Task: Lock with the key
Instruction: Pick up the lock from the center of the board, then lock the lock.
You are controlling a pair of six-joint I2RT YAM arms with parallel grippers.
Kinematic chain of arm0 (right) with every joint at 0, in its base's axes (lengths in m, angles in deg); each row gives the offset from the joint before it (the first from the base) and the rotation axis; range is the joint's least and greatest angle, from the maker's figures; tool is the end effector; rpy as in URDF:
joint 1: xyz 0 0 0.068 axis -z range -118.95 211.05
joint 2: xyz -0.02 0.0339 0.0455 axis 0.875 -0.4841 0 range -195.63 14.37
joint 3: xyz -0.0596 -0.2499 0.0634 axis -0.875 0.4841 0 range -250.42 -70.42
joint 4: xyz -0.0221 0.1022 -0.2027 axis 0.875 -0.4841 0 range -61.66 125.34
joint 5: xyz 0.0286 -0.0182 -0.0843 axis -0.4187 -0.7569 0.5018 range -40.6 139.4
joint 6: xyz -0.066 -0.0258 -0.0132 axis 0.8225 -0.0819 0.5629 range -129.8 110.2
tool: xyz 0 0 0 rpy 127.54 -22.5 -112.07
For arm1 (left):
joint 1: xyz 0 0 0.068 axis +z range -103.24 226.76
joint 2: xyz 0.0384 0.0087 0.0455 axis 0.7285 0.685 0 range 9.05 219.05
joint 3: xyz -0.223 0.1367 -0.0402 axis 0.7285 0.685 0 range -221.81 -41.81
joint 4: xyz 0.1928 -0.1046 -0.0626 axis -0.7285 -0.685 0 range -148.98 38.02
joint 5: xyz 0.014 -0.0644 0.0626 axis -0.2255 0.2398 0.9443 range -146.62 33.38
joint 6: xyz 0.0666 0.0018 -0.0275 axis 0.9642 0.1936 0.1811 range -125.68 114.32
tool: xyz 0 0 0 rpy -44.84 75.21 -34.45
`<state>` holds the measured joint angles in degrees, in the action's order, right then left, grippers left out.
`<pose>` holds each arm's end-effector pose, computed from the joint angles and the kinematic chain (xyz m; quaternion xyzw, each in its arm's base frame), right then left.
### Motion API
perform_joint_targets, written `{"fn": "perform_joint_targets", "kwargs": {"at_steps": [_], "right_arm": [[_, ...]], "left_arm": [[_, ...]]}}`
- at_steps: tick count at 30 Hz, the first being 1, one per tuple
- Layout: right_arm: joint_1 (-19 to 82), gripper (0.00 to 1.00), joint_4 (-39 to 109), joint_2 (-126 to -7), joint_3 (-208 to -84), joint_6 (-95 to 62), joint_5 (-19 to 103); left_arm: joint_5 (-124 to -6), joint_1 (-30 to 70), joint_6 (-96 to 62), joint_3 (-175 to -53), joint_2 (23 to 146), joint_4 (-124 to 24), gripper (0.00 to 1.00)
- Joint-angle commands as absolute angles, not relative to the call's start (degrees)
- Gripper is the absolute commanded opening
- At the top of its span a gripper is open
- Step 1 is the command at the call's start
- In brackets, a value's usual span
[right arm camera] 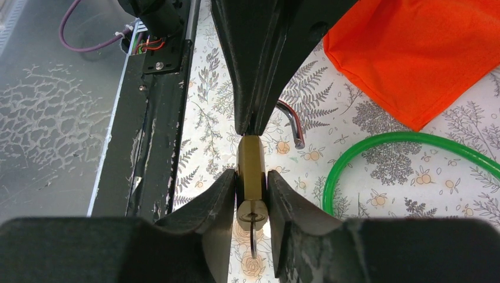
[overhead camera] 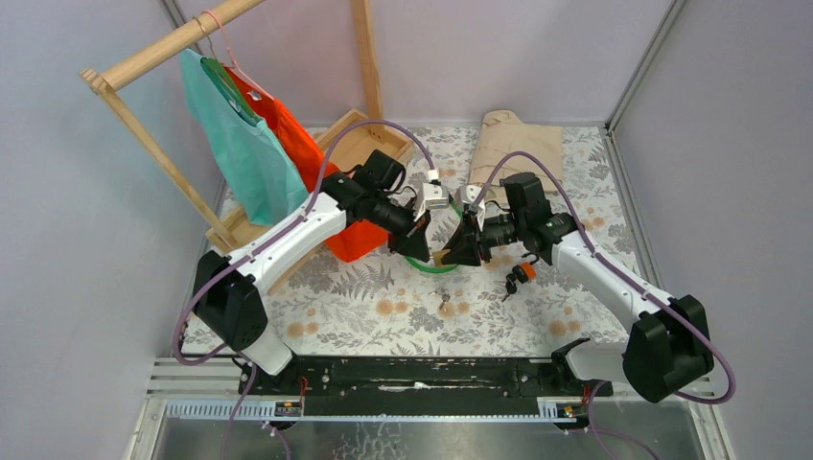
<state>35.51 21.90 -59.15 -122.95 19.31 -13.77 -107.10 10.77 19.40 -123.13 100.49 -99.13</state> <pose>0.2002 0.1547 0.2826 -0.5628 0.5574 0.4507 0.4114 0.2183 -0.2153 0.2972 0.5445 0.6865 -0.4314 0.2148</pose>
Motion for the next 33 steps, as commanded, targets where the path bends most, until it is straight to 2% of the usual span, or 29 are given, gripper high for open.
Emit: {"fn": "perform_joint_targets", "kwargs": {"at_steps": [1,6,9,11,19,24,33], "right_arm": [[34.72,0.31,23.38,-59.73,-122.55,19.86,-16.42],[34.74,0.28,22.38,-59.46,-121.88,21.29,-16.57],[34.71,0.38,21.33,-59.38,-121.94,22.27,-16.13],[34.73,0.40,21.28,-59.29,-121.64,22.47,-16.44],[34.75,0.36,20.11,-59.90,-122.03,23.07,-16.89],[34.77,0.48,19.44,-59.96,-121.73,24.18,-16.52],[34.88,0.47,20.97,-60.31,-121.67,22.14,-15.90]], "left_arm": [[-110.35,10.81,17.32,-124.74,101.42,-95.88,0.00],[-110.15,10.82,16.31,-124.02,101.43,-94.63,0.00],[-109.89,10.77,15.94,-123.23,100.92,-93.86,0.00],[-109.57,10.80,15.33,-122.78,100.51,-92.83,0.00],[-109.04,10.81,14.71,-121.57,99.44,-91.62,0.00],[-108.54,10.91,14.56,-120.85,98.74,-91.14,0.00],[-108.66,11.16,14.48,-119.37,97.06,-89.81,0.00]]}}
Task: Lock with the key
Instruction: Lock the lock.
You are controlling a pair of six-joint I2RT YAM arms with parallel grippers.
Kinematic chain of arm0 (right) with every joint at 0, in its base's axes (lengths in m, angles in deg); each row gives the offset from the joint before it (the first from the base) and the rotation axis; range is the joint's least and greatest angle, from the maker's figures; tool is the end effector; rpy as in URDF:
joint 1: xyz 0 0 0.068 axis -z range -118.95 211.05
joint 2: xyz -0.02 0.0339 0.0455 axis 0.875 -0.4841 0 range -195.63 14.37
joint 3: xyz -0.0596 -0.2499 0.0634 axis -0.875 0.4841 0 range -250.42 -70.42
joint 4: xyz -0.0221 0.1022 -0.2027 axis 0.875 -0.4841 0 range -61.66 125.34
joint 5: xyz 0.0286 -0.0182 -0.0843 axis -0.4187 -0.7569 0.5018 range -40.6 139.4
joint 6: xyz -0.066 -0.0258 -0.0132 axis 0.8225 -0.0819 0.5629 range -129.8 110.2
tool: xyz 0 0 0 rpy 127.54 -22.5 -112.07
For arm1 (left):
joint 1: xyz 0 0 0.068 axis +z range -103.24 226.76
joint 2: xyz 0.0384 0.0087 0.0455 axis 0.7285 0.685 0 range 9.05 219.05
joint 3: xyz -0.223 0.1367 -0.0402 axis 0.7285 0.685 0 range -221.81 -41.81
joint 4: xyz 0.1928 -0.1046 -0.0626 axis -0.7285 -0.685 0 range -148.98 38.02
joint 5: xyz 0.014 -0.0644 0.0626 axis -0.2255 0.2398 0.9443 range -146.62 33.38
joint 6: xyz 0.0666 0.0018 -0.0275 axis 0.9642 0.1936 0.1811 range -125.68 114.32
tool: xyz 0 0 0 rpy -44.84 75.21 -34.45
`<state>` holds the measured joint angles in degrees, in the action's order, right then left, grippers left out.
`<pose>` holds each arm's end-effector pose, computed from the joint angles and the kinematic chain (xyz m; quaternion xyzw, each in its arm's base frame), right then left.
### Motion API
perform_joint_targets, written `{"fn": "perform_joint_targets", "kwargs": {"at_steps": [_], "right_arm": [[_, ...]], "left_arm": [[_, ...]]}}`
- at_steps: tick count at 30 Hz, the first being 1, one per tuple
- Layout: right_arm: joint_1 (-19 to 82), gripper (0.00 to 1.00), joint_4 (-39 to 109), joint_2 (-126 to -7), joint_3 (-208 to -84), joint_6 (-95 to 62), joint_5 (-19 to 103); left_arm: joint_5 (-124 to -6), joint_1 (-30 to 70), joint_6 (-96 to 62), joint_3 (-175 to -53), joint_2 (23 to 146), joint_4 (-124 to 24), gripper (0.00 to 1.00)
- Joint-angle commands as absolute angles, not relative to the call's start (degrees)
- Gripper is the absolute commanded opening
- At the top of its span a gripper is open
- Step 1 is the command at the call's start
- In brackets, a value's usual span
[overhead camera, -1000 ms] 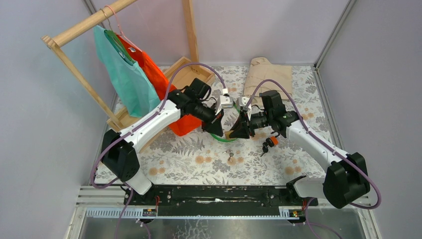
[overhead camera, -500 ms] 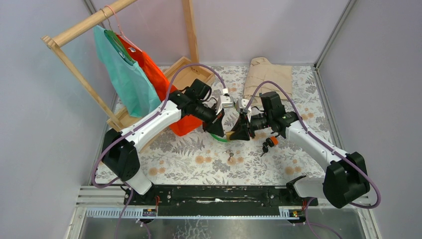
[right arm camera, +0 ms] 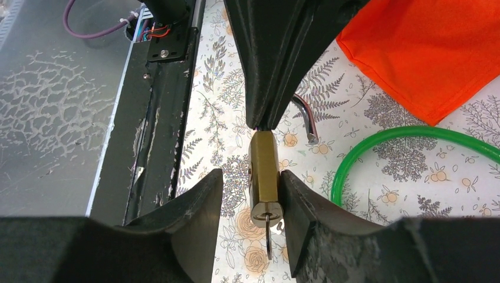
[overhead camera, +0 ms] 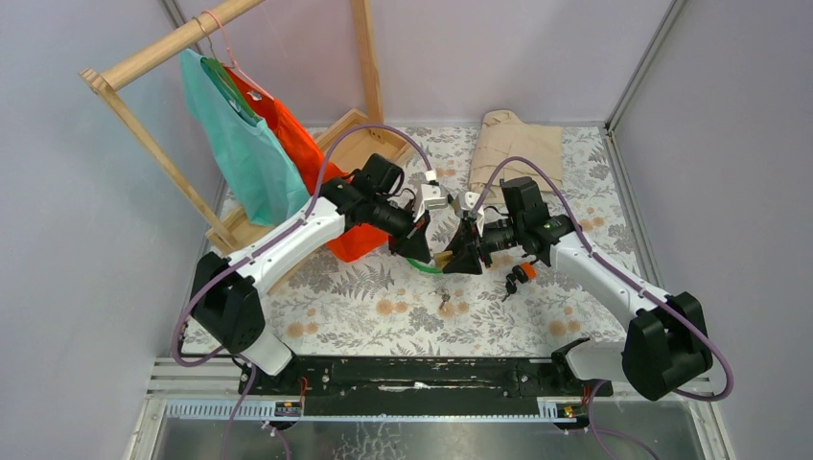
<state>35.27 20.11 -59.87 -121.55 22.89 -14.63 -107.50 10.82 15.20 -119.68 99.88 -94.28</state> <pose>0.1971 0.1548 0.2705 -0.5743 0.5531 0.4540 0.3976 0.2193 -0.2161 0.2890 0.5229 0.6971 -0.4417 0.2135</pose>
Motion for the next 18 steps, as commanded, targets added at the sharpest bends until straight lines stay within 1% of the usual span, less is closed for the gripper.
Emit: {"fn": "perform_joint_targets", "kwargs": {"at_steps": [1,8,14,16,18], "right_arm": [[34.90,0.47,21.14,-60.34,-121.57,21.94,-15.55],[34.89,0.46,22.94,-60.33,-120.77,20.59,-16.43],[34.87,0.37,23.16,-60.84,-120.58,20.20,-16.88],[34.88,0.33,23.12,-61.03,-120.63,20.10,-16.95],[34.86,0.25,22.95,-61.21,-120.82,20.08,-16.97]], "left_arm": [[-108.61,11.17,14.56,-119.27,96.91,-89.83,0.00],[-108.67,11.38,14.49,-118.34,96.03,-88.88,0.00],[-108.95,11.42,13.96,-118.38,96.20,-88.50,0.00],[-108.96,11.38,13.81,-118.50,96.40,-88.44,0.00],[-109.34,11.43,13.61,-118.50,96.45,-88.45,0.00]]}}
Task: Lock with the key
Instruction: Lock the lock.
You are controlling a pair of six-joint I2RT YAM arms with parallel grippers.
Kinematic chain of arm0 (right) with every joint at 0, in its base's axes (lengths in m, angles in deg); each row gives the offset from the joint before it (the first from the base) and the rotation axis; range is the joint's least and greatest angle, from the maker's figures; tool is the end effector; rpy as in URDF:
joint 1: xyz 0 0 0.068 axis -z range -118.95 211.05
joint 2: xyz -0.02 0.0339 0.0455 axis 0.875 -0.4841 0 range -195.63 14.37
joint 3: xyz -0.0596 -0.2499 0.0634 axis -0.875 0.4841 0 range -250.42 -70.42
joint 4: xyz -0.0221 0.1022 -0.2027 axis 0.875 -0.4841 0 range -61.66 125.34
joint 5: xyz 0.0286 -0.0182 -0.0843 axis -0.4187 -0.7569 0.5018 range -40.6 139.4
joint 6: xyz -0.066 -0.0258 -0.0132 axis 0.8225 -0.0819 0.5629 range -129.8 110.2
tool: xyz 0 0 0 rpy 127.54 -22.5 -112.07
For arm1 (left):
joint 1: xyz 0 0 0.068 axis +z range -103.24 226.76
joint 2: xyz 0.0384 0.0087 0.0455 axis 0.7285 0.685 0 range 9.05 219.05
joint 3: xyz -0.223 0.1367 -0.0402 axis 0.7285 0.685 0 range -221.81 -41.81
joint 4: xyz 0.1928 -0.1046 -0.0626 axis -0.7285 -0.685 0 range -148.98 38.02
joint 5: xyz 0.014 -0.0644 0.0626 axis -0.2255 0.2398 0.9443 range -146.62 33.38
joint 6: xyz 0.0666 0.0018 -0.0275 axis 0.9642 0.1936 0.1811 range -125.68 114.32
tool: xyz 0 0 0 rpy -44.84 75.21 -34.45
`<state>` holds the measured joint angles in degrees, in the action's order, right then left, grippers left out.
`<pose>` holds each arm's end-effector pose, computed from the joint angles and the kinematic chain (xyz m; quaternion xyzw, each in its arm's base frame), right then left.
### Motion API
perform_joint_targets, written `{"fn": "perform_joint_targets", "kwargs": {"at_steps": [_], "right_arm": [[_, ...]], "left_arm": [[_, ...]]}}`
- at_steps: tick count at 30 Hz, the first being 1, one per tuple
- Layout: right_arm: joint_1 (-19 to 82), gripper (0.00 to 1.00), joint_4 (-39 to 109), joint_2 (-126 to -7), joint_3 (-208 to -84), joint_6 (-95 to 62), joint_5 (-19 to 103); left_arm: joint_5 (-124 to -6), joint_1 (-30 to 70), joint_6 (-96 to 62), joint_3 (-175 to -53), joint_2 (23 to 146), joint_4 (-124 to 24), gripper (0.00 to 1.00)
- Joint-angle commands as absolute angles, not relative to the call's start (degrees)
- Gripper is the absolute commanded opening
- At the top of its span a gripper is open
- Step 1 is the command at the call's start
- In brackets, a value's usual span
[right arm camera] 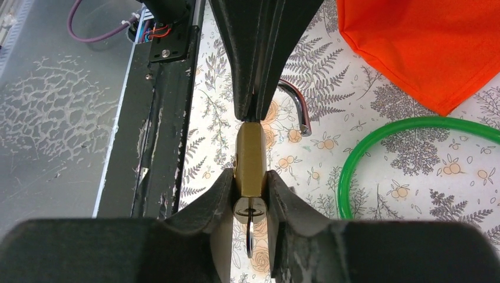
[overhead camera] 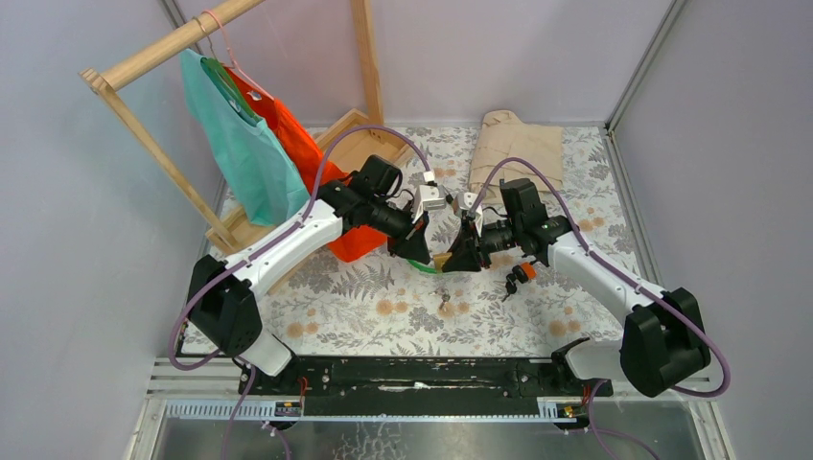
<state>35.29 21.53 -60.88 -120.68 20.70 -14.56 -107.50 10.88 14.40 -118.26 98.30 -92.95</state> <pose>0.1998 0.1559 0.2639 -0.5625 0.5667 0.4620 0.3861 0.2157 -0.2131 0.2913 0.5207 0.6953 -0.4429 0.2220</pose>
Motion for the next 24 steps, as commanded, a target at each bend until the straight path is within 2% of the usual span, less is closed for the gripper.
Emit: {"fn": "perform_joint_targets", "kwargs": {"at_steps": [1,4,6,9,13,16,19,21,24], "right_arm": [[34.86,0.20,22.75,-61.26,-121.00,20.20,-16.85],[34.92,0.01,22.06,-61.31,-121.88,20.41,-16.11],[35.12,0.00,21.17,-61.16,-122.86,20.40,-15.49],[36.58,0.00,20.33,-60.54,-123.78,19.73,-17.05],[39.05,0.00,20.28,-58.96,-124.29,17.89,-20.77],[39.71,0.00,20.41,-57.97,-124.32,16.90,-23.17],[40.61,0.00,21.04,-57.42,-124.69,15.12,-25.38],[41.14,0.00,21.74,-57.00,-124.69,13.88,-27.32],[41.38,0.00,22.63,-55.98,-124.68,12.51,-28.70]], "left_arm": [[-109.43,11.43,13.65,-118.46,96.33,-88.36,0.00],[-109.98,11.47,13.93,-118.31,96.34,-88.16,0.00],[-110.52,11.44,14.80,-117.80,95.68,-88.05,0.01],[-110.03,11.47,15.49,-115.52,93.69,-85.84,0.16],[-108.87,11.52,20.29,-113.20,89.99,-85.72,0.45],[-106.80,11.51,25.95,-110.71,86.26,-84.02,0.62],[-106.24,11.45,31.02,-109.59,84.59,-83.53,0.72],[-106.09,11.36,34.76,-108.61,84.32,-82.80,0.84],[-105.28,11.26,36.07,-107.92,84.95,-80.46,0.89]]}}
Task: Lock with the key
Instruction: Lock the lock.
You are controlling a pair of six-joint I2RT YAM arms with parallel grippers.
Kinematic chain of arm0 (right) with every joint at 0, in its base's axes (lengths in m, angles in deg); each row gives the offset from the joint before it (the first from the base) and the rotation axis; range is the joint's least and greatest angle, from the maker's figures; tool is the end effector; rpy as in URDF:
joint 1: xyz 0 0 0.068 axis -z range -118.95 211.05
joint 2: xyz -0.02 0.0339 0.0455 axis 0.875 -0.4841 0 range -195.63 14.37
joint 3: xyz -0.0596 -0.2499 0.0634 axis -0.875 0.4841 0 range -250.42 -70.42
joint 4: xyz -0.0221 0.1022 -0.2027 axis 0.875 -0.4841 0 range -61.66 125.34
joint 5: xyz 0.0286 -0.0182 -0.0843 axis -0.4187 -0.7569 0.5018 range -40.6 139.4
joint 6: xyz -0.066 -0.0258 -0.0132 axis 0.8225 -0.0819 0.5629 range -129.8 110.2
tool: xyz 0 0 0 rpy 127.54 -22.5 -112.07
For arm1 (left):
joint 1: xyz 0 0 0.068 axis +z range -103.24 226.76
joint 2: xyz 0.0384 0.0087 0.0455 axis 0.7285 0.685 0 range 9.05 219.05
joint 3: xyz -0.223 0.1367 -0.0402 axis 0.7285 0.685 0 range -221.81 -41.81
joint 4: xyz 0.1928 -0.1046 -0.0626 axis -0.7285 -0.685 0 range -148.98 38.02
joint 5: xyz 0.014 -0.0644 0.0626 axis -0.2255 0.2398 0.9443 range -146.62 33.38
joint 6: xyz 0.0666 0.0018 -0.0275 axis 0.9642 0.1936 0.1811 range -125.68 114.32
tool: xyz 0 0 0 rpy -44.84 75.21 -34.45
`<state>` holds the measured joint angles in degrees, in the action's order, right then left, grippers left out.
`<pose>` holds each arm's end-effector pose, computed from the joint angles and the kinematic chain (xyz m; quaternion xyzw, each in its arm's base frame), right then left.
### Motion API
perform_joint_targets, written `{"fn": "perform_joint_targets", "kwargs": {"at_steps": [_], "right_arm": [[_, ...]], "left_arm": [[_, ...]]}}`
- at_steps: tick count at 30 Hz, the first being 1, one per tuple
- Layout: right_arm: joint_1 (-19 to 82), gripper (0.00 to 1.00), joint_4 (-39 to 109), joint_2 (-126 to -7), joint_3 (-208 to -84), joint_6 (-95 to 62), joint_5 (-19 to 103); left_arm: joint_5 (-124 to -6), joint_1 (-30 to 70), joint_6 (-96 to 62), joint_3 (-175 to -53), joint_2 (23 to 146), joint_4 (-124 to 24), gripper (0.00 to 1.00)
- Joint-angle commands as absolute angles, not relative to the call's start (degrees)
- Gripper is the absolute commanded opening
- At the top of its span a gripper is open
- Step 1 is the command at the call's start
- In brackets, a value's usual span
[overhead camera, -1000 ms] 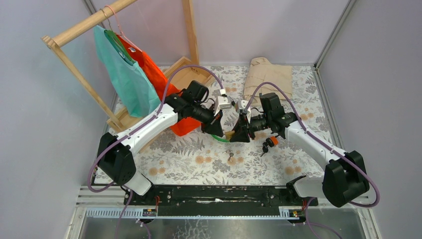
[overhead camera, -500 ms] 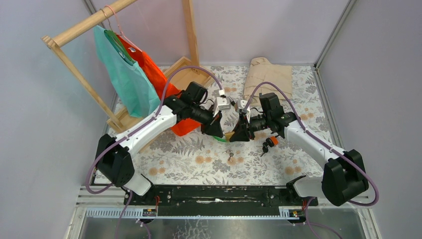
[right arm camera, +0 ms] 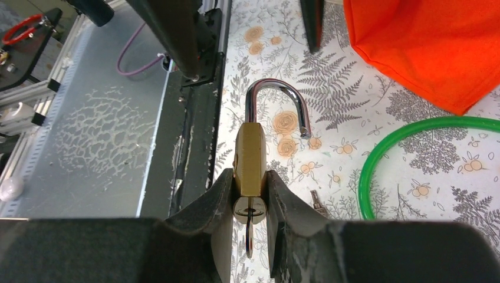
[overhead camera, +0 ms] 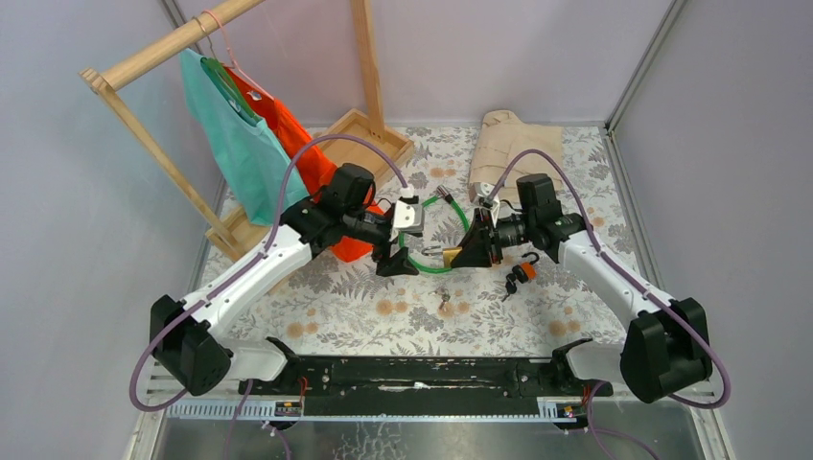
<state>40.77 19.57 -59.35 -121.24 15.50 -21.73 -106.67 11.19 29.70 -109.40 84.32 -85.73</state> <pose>0.2027 0.1351 0.2744 -0.5162 0.5784 0.5083 0.3750 0.1802 -0.1851 0.3179 0.6211 0.5717 -0.3861 0.3720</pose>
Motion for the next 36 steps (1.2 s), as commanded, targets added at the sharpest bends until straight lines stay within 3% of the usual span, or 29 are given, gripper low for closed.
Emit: {"fn": "perform_joint_targets", "kwargs": {"at_steps": [1,19,26,36], "right_arm": [[41.52,0.00,23.02,-55.62,-124.55,12.06,-29.06],[42.60,0.00,27.21,-54.89,-122.61,8.88,-29.28],[42.84,0.00,27.65,-54.25,-122.13,9.14,-26.03],[42.77,0.00,29.44,-51.23,-119.28,12.27,-18.06]], "left_arm": [[-105.27,11.21,36.72,-107.93,85.35,-80.12,0.89],[-102.23,7.39,28.52,-106.68,85.70,-71.40,0.62],[-101.58,7.39,25.70,-106.84,85.40,-72.99,0.33],[-106.73,7.33,13.53,-110.57,88.29,-75.13,0.04]]}}
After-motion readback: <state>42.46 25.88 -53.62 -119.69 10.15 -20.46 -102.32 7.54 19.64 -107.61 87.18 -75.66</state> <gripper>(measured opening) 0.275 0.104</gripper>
